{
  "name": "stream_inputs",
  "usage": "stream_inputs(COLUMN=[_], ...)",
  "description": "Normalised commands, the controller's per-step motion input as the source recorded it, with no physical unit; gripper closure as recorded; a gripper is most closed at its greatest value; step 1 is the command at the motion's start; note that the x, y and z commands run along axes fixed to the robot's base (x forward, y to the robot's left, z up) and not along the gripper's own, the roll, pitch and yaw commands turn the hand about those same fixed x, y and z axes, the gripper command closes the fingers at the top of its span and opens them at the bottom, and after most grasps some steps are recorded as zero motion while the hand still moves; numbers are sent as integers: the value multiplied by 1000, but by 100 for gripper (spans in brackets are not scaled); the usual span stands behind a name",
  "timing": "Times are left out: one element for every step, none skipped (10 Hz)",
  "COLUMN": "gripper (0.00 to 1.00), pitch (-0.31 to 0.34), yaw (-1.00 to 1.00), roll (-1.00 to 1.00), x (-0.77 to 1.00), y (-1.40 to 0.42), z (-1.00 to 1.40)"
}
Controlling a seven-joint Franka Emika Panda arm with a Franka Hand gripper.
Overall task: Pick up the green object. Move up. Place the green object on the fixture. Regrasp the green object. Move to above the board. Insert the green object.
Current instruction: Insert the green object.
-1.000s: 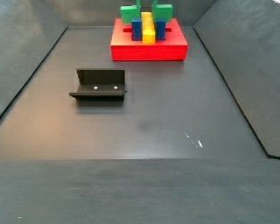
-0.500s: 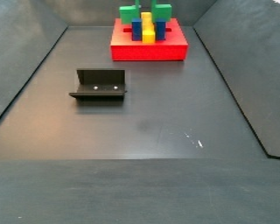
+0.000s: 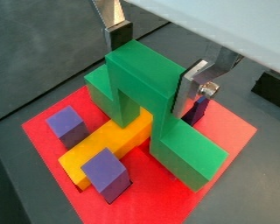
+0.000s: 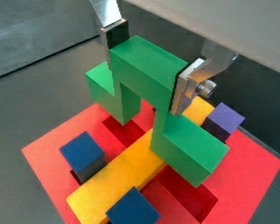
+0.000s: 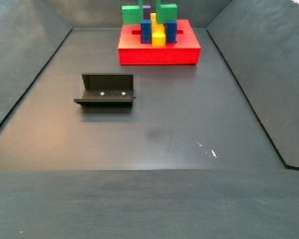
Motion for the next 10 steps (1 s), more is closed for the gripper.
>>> stream_inputs(gripper=[100, 100, 100, 100, 100, 100, 100, 100, 100, 100], pitch=[0, 0, 21, 37, 29, 0, 0, -33, -60, -51], yaw=[-89, -71, -97, -154, -169, -129, -86, -49, -9, 43], roll=[0, 0, 0, 21, 46, 57, 79, 66, 14, -9], x=[-63, -80, -117, -163, -206, -249, -306, -380, -303, -46], y=[0, 29, 63, 69, 23, 0, 0, 0, 0, 0], z=[57, 137, 269, 280, 231, 51, 0, -3, -3, 0])
